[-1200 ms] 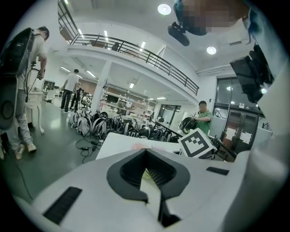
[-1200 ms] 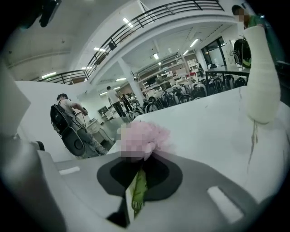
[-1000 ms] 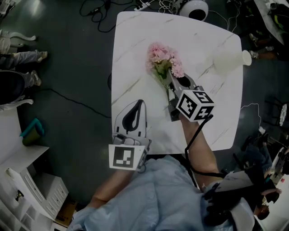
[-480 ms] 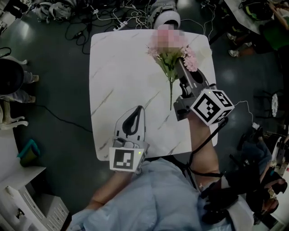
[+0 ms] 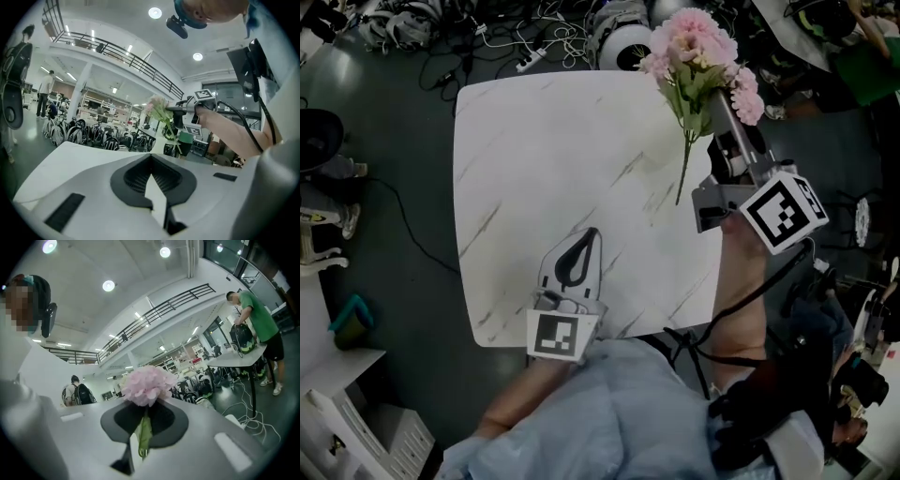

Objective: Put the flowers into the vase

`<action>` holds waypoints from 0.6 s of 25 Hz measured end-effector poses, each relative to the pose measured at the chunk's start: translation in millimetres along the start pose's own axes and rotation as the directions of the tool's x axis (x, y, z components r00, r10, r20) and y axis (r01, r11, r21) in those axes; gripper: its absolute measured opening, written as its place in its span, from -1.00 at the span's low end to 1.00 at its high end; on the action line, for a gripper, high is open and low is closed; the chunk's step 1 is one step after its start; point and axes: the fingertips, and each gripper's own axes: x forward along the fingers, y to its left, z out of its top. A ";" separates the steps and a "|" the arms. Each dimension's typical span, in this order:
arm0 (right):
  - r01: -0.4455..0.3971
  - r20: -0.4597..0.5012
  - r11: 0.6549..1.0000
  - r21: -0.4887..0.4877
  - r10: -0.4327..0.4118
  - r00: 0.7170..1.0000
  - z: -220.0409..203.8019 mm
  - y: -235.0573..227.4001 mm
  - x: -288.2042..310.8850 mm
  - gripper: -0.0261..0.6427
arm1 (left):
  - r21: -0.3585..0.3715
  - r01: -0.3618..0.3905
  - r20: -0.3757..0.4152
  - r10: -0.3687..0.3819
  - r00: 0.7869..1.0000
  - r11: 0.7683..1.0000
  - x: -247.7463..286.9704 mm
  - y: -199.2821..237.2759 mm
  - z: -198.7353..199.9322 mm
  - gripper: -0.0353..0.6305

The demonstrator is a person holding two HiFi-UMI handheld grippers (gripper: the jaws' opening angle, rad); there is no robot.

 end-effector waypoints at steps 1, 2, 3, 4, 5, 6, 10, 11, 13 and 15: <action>-0.002 0.010 1.000 -0.007 0.003 1.000 10.3 -8.4 2.9 -0.86 | -0.004 -0.001 -0.009 0.001 1.000 1.000 7.3 -2.7 -0.2 -0.88; -0.004 0.018 1.000 -0.013 0.004 1.000 21.5 -17.4 6.7 -0.87 | -0.006 -0.003 -0.019 0.003 1.000 1.000 15.4 -5.5 1.3 -0.88; -0.005 0.026 1.000 -0.018 0.005 1.000 31.2 -25.9 10.7 -0.87 | -0.009 -0.006 -0.028 0.005 1.000 1.000 22.9 -7.2 2.5 -0.88; -0.005 0.032 1.000 -0.021 0.005 0.999 38.5 -33.4 14.5 -0.87 | -0.011 -0.009 -0.035 0.008 0.999 1.000 29.4 -7.8 2.4 -0.88; -0.004 0.039 1.000 -0.024 0.005 0.999 43.9 -40.0 18.2 -0.87 | -0.015 -0.012 -0.041 0.011 0.999 1.000 34.8 -7.5 0.7 -0.88; -0.006 0.045 1.000 -0.027 0.007 0.999 48.5 -45.9 21.7 -0.87 | -0.019 -0.015 -0.047 0.014 0.999 1.000 39.7 -7.0 -1.9 -0.88; -0.018 0.072 0.999 -0.037 0.021 0.997 67.3 -63.1 34.7 -0.87 | -0.036 -0.026 -0.075 0.024 0.997 0.999 55.1 -5.9 -12.8 -0.88; -0.022 0.078 0.999 -0.039 0.025 0.997 71.3 -66.1 38.2 -0.87 | -0.037 -0.028 -0.080 0.025 0.996 0.999 58.1 -5.7 -14.4 -0.88; -0.029 0.086 0.999 -0.042 0.033 0.996 76.3 -71.5 46.2 -0.87 | -0.043 -0.032 -0.089 0.028 0.996 0.999 62.8 -5.1 -17.2 -0.88; -0.036 0.092 0.999 -0.038 0.039 0.995 78.4 -77.4 53.7 -0.87 | -0.056 -0.040 -0.103 0.034 0.994 0.998 65.9 -3.7 -21.2 -0.88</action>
